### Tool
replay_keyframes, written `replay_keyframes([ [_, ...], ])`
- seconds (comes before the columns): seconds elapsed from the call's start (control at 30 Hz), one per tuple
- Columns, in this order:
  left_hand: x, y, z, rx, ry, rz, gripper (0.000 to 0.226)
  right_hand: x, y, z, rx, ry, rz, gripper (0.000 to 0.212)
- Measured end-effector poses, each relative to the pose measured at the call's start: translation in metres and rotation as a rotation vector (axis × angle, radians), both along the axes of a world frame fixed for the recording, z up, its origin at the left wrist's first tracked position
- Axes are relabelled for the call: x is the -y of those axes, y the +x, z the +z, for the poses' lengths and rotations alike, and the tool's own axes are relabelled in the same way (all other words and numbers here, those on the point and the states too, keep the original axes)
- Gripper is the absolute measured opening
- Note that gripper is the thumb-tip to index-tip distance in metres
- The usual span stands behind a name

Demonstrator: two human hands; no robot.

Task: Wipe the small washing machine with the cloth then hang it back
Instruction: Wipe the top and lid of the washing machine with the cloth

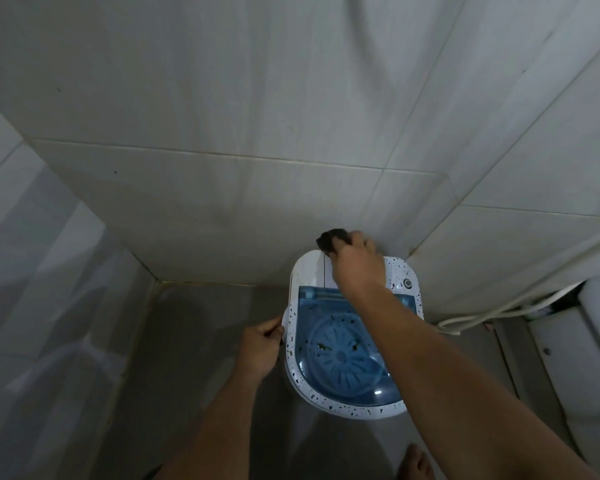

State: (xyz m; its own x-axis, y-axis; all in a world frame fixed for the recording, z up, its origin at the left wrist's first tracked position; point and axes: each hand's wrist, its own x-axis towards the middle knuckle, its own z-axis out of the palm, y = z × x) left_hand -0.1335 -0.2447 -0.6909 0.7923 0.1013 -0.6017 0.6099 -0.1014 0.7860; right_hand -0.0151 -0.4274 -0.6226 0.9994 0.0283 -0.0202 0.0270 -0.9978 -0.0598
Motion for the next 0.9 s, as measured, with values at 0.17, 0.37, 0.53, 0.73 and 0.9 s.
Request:
replay_keyframes([
  [0.17,-0.002,0.003,-0.004,-0.031,-0.012,0.015,0.030,0.006,-0.069,-0.019,0.078,-0.016,0.214,0.056],
  [0.37,-0.002,0.005,0.003,-0.046,-0.054,0.007,0.031,0.013,-0.070,-0.010,0.089,-0.142,0.252,0.055],
  [0.53,-0.001,0.003,0.007,-0.047,-0.031,0.007,0.033,0.000,-0.016,-0.003,0.027,-0.063,0.020,0.042],
  [0.73,-0.004,0.005,0.005,-0.048,-0.068,0.011,0.030,-0.005,-0.087,-0.022,0.071,-0.020,0.139,0.057],
  [0.9,-0.003,0.007,0.004,-0.057,-0.112,0.044,0.028,0.010,-0.089,-0.029,0.136,-0.082,0.318,0.054],
])
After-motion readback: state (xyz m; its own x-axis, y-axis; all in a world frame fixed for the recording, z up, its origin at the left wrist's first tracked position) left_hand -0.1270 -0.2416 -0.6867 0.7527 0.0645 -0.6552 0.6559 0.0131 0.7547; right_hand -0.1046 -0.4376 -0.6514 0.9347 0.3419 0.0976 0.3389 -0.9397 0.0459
